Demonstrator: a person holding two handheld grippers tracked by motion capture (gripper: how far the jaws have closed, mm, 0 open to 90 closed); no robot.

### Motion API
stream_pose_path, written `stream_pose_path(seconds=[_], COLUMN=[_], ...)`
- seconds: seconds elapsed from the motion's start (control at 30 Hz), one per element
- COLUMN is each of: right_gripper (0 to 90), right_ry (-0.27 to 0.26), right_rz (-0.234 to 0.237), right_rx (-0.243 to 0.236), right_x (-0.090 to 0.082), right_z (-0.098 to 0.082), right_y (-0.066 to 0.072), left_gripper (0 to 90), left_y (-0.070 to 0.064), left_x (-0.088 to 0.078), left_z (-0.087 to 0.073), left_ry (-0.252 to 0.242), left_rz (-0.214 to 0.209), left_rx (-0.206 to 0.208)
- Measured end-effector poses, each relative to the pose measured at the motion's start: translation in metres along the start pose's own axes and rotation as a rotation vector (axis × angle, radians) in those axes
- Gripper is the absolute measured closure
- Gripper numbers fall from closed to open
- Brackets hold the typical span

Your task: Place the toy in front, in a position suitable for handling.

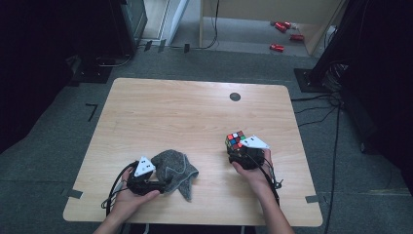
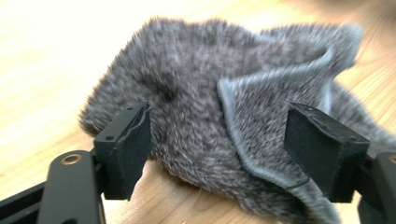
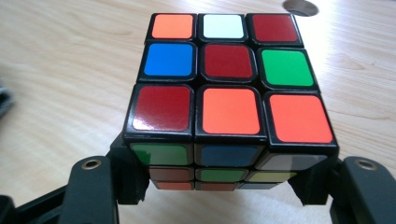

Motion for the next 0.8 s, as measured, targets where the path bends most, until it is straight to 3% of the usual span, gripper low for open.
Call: stream_pose_path(seconds=[0.13,0.33,0.5,0.73,0.8], right_gripper=[34.3,34.3,34.3,34.3,34.3], right_ry=[0.017,0.033,0.028,0.013,0.003], right_rz=[0.028,0.048,0.085,0.137,0.171], right_rx=[-0.039,-0.092,-0.072,-0.093,-0.121], right_x=[-0.011,-0.023,-0.025,-0.030,-0.031], right_z=[-0.002,-0.007,-0.010,-0.011,-0.011], right_y=[0.006,0.015,0.016,0.025,0.030], left_gripper=[22.5,21.3,21.2,21.4,22.8], left_y=[-0.001,-0.007,-0.009,-0.012,-0.012], left_x=[-0.006,0.003,0.009,0.023,0.025], left_z=[0.006,0.018,0.025,0.031,0.031], left_ry=[-0.027,0.009,0.046,0.081,0.083], left_rz=[-0.002,0.003,-0.007,-0.001,-0.006], left_rx=[-0.005,0.013,0.000,-0.013,-0.021])
Point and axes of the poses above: each handheld gripper's, and its own axes: x roughly forward along the jaws, z roughly out of its top, y roughly to its left, the point moved 1 cm from there along x, roughly forward along the jaws, and after that the axes turned 9 degrees about y, right-handed, at the moved point
